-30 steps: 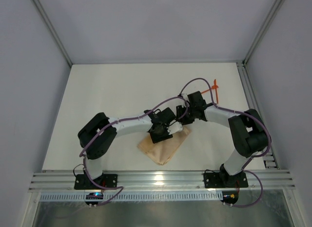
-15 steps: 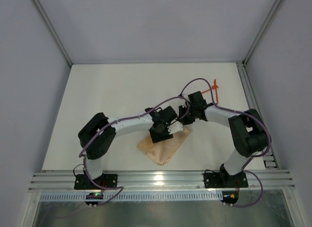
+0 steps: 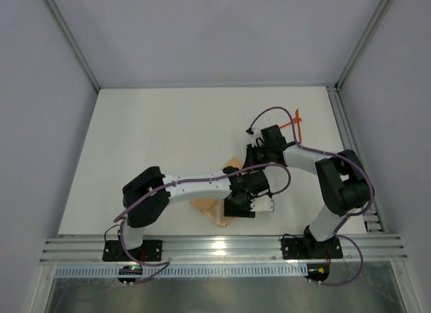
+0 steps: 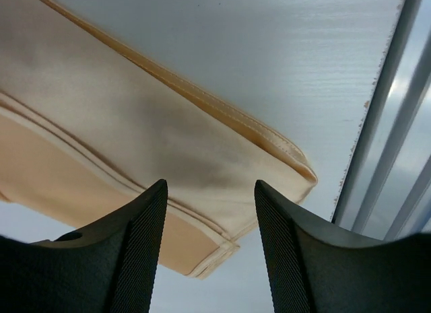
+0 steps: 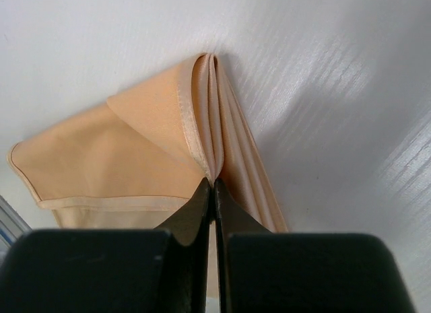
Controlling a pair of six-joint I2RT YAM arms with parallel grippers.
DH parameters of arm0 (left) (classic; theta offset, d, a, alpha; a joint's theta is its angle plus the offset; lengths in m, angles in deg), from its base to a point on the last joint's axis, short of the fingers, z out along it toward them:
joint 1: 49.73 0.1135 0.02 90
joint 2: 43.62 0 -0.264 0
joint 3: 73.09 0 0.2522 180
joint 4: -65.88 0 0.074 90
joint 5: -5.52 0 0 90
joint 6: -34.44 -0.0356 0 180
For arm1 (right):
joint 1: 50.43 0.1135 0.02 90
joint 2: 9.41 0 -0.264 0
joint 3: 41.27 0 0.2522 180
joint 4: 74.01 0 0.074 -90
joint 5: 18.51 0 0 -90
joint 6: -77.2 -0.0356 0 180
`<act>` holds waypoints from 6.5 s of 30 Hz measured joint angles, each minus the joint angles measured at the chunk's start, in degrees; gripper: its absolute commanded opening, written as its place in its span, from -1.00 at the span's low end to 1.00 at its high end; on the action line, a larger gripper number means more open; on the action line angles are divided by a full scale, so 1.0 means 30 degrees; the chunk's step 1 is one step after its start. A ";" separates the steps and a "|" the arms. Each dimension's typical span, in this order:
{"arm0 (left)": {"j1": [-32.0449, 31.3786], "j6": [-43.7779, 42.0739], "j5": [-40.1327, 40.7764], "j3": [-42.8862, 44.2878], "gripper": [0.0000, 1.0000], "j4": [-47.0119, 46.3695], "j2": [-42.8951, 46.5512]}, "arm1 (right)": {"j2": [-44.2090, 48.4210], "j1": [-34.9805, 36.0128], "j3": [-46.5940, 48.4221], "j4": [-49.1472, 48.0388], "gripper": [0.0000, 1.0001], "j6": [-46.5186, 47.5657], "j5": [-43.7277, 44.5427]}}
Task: Fold the napkin into a case and place the utensils inside
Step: Fold the lower triangle-folded napkin at the center of the board.
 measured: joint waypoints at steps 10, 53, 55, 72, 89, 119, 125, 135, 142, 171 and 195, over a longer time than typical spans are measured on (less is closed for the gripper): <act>0.0423 0.0386 -0.0350 -0.0721 0.03 -0.1144 -0.1603 | -0.0299 -0.0124 0.0357 0.0168 -0.94 0.0444 -0.0372; 0.0896 0.0131 -0.1151 -0.2069 0.08 -0.2579 -0.0670 | -0.3759 -0.0386 0.3133 -0.0619 -0.94 -0.0262 -0.2193; 0.0925 0.0051 -0.1158 -0.2055 0.09 -0.2579 -0.0670 | -0.3803 -0.0379 0.3162 -0.0641 -0.94 -0.0284 -0.2186; 0.1188 -0.0918 -0.2273 0.0393 0.14 0.1690 -0.0262 | -0.4255 -0.0277 0.3752 -0.0452 -0.94 0.0124 -0.2142; 0.8371 0.0284 -0.0765 -0.4911 -0.24 -0.2157 0.3126 | -0.4167 -0.0277 0.3534 -0.0947 -0.94 0.0204 -0.1880; 0.8306 0.1326 -0.0860 -0.7293 -0.24 -0.5610 0.3300 | 0.1931 0.0306 0.4269 0.2652 -0.68 0.2361 0.1027; 0.8306 0.1326 -0.0852 -0.7308 -0.24 -0.5632 0.3322 | -0.0219 0.1129 0.5158 0.1362 -0.94 0.1384 0.0401; 0.8291 0.1333 -0.0838 -0.7308 -0.22 -0.5632 0.3322 | -0.3293 0.1137 0.4816 -0.1064 -0.94 -0.0168 0.0182; 0.8291 0.1333 -0.0838 -0.7308 -0.23 -0.5632 0.3322 | -0.3293 0.0874 0.3016 -0.1836 -0.94 -0.0379 0.0481; 0.8480 0.1596 -0.4743 0.0393 -0.24 -0.1821 0.3169 | -0.3585 -0.0036 0.2025 -0.4430 -0.94 -0.1290 -0.0568; 0.9632 0.4204 -0.2251 -0.1858 -0.49 -0.6790 -0.0459 | -0.3585 -0.0146 0.1807 -0.4743 -0.94 -0.2601 -0.0648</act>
